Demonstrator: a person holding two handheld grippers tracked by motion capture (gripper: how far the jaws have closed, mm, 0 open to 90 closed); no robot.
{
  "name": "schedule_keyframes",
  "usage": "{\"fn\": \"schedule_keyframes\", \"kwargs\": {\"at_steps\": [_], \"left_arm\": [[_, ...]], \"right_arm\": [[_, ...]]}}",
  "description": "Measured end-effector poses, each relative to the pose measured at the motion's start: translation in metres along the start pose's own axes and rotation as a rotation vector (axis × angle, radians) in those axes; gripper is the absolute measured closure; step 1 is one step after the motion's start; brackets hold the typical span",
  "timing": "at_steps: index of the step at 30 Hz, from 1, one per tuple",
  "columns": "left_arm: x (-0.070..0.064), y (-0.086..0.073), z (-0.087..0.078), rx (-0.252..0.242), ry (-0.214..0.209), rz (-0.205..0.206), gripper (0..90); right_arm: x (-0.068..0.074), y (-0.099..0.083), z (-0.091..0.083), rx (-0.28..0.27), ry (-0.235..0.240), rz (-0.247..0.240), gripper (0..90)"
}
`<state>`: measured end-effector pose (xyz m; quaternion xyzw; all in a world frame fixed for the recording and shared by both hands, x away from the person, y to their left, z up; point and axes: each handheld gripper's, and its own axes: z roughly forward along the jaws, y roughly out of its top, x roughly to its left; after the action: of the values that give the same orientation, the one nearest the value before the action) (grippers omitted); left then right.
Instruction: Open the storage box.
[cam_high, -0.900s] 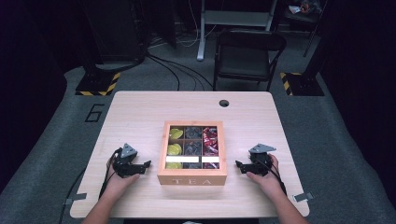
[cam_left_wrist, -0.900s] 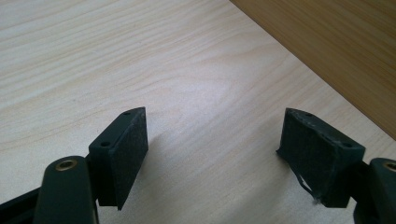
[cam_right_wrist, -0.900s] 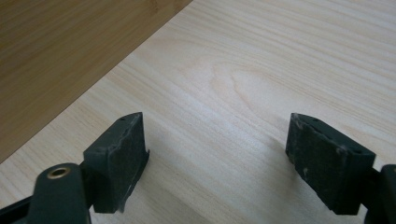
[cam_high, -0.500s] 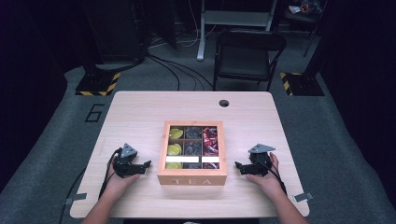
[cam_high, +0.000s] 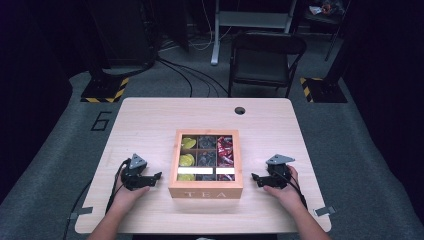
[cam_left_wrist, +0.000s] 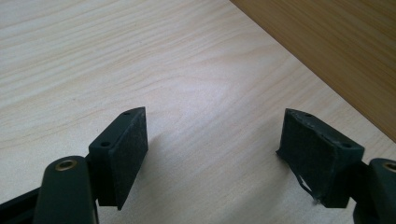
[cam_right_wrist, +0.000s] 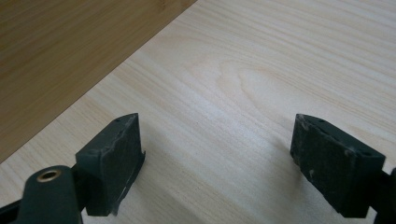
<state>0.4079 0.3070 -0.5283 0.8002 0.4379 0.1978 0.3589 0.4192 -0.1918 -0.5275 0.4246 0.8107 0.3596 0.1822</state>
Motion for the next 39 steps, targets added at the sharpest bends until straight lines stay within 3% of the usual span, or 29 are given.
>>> {"fn": "schedule_keyframes", "kwargs": {"at_steps": [5, 7, 8, 11, 17, 23, 26, 29, 39], "left_arm": [[0.000, 0.001, 0.000, -0.008, 0.005, -0.006, 29.1], [-0.002, 0.002, -0.002, -0.010, -0.002, -0.018, 35.9], [-0.002, 0.002, -0.002, -0.010, -0.002, -0.018, 38.3], [-0.005, 0.004, -0.004, 0.007, -0.018, -0.014, 39.3], [-0.012, 0.011, -0.018, -0.023, -0.052, -0.041, 42.1], [-0.015, 0.018, -0.035, -0.037, -0.049, -0.081, 43.3], [-0.016, 0.022, -0.042, -0.051, -0.047, -0.092, 43.8], [-0.018, 0.030, -0.055, -0.076, -0.064, -0.093, 45.1], [-0.028, 0.039, -0.074, -0.086, -0.079, -0.097, 45.4]], "right_arm": [[-0.001, 0.000, -0.001, -0.007, -0.008, 0.003, 24.4], [-0.002, 0.000, -0.003, -0.015, -0.006, 0.002, 33.5], [-0.002, 0.000, -0.003, -0.015, -0.006, 0.002, 33.5], [-0.001, 0.001, -0.005, -0.009, 0.004, 0.023, 38.1], [0.002, 0.006, -0.017, -0.026, 0.040, 0.027, 42.8], [0.010, 0.014, -0.031, -0.056, 0.095, 0.041, 50.8], [0.013, 0.018, -0.036, -0.059, 0.097, 0.035, 51.4], [0.021, 0.026, -0.048, -0.066, 0.095, -0.019, 51.8], [0.036, 0.038, -0.070, -0.081, 0.144, -0.090, 59.6]]}}
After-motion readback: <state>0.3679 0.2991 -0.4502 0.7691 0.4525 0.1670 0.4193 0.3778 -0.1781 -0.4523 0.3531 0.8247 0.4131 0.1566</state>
